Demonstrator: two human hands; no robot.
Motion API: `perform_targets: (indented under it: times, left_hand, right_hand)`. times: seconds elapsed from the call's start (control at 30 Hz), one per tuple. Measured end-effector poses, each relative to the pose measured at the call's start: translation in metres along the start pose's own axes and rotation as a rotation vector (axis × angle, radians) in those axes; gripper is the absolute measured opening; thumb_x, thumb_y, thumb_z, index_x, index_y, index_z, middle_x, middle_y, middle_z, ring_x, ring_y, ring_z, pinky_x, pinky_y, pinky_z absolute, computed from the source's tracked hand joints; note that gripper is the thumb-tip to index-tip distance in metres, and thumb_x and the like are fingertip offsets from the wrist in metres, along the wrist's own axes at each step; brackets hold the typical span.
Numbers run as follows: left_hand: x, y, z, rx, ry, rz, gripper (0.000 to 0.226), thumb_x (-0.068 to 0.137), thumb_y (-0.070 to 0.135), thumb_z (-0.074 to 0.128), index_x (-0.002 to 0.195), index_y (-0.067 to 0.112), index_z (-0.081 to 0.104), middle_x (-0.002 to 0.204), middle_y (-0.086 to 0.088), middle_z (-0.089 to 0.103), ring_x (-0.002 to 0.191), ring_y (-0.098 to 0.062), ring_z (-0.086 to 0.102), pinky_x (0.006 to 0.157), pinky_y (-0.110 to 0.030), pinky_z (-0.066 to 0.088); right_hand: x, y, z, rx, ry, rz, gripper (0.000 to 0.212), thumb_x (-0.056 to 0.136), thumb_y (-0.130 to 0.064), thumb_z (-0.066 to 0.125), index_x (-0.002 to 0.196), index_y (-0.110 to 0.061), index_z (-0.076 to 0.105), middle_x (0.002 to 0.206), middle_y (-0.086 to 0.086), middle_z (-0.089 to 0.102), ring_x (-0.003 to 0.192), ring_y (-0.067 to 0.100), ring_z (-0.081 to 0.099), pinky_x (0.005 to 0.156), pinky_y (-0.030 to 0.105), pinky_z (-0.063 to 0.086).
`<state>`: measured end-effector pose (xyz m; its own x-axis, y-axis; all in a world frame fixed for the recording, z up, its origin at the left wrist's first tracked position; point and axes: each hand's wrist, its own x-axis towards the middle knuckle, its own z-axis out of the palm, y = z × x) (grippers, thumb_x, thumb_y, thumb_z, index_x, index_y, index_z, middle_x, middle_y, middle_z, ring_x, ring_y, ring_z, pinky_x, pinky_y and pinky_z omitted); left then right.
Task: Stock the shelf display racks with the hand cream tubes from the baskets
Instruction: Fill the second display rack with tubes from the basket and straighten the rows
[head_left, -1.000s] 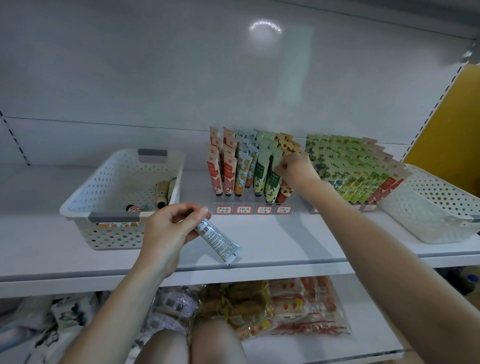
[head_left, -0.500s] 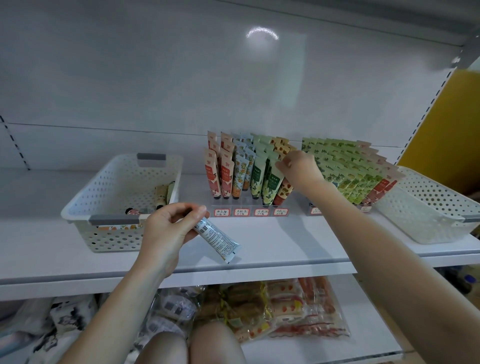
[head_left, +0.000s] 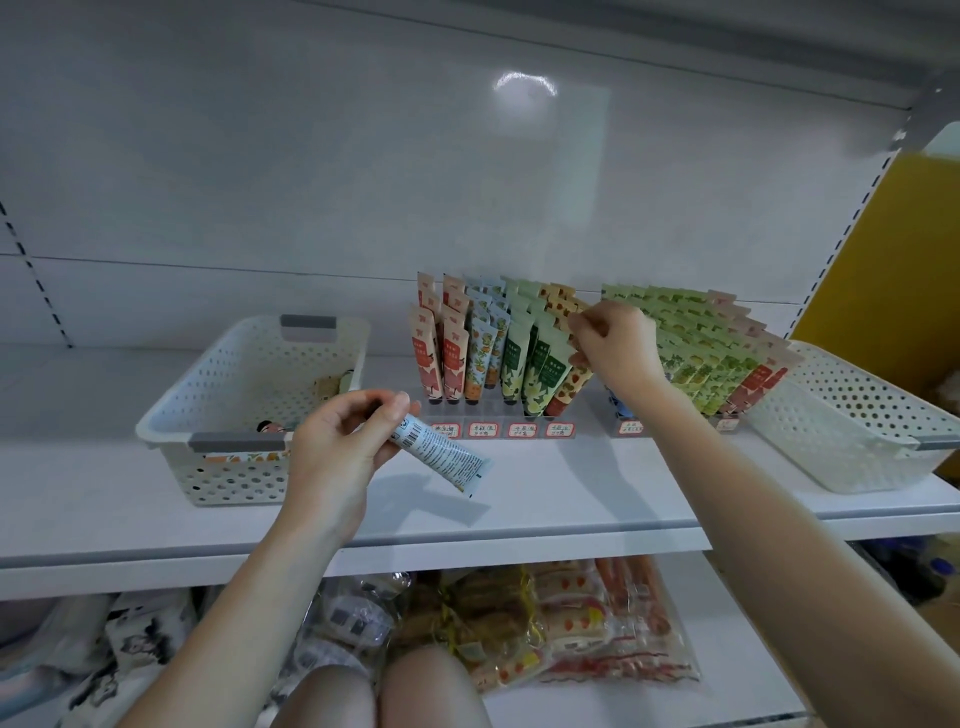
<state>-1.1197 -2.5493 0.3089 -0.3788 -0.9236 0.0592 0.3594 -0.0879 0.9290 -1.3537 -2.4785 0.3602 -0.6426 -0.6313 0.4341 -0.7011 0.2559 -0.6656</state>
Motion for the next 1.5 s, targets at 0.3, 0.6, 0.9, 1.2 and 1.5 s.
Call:
perform_targets:
  times: [0.3, 0.6, 0.9, 1.2, 1.5]
  left_hand:
    - [-0.007, 0.000, 0.008, -0.151, -0.051, 0.164, 0.009, 0.086, 0.004, 0.055, 0.082, 0.012, 0.058, 0.103, 0.003, 0.066, 0.107, -0.009, 0.061, 0.087, -0.022, 0.050]
    - [-0.008, -0.013, -0.015, 0.520, -0.263, 0.185, 0.036, 0.083, 0.005, 0.065, 0.116, 0.018, 0.058, 0.116, -0.004, 0.063, 0.106, -0.018, 0.058, 0.096, -0.033, 0.046]
    - [-0.008, -0.033, -0.011, 0.664, -0.297, 0.271, 0.027, 0.082, 0.009, 0.068, 0.103, 0.024, 0.060, 0.099, 0.004, 0.067, 0.094, -0.015, 0.063, 0.084, -0.031, 0.051]
    - [0.018, -0.073, -0.015, 1.143, -0.285, 0.205, 0.043, 0.096, 0.026, 0.050, 0.135, 0.008, 0.045, 0.142, -0.006, 0.045, 0.130, -0.020, 0.041, 0.103, -0.022, 0.027]
    - [0.026, -0.100, -0.024, 1.339, -0.319, 0.416, 0.025, 0.094, 0.022, 0.050, 0.090, 0.001, 0.064, 0.095, -0.012, 0.062, 0.094, -0.026, 0.057, 0.089, -0.039, 0.047]
  right_hand:
    - [-0.071, -0.027, 0.027, 0.736, -0.577, 0.459, 0.037, 0.094, -0.037, 0.047, 0.095, -0.002, 0.058, 0.065, 0.010, 0.066, 0.057, 0.017, 0.065, 0.054, 0.020, 0.056]
    - [-0.073, -0.025, 0.026, 1.000, -0.325, 0.508, 0.011, 0.083, 0.009, 0.058, 0.083, -0.001, 0.062, 0.076, 0.008, 0.065, 0.057, 0.007, 0.064, 0.057, 0.013, 0.054]
    - [-0.077, -0.016, 0.022, 0.802, -0.394, 0.449, 0.010, 0.087, -0.011, 0.062, 0.080, -0.004, 0.066, 0.068, 0.010, 0.067, 0.055, 0.011, 0.065, 0.055, 0.017, 0.055]
    - [-0.025, -0.018, 0.009, 0.019, -0.052, 0.014, 0.027, 0.089, -0.013, 0.060, 0.070, 0.005, 0.068, 0.065, 0.014, 0.068, 0.065, 0.034, 0.067, 0.067, 0.040, 0.058]
    - [0.025, -0.028, 0.044, -0.337, -0.141, -0.070, 0.024, 0.093, -0.003, 0.044, 0.076, 0.005, 0.059, 0.090, 0.027, 0.066, 0.071, 0.031, 0.062, 0.054, 0.027, 0.046]
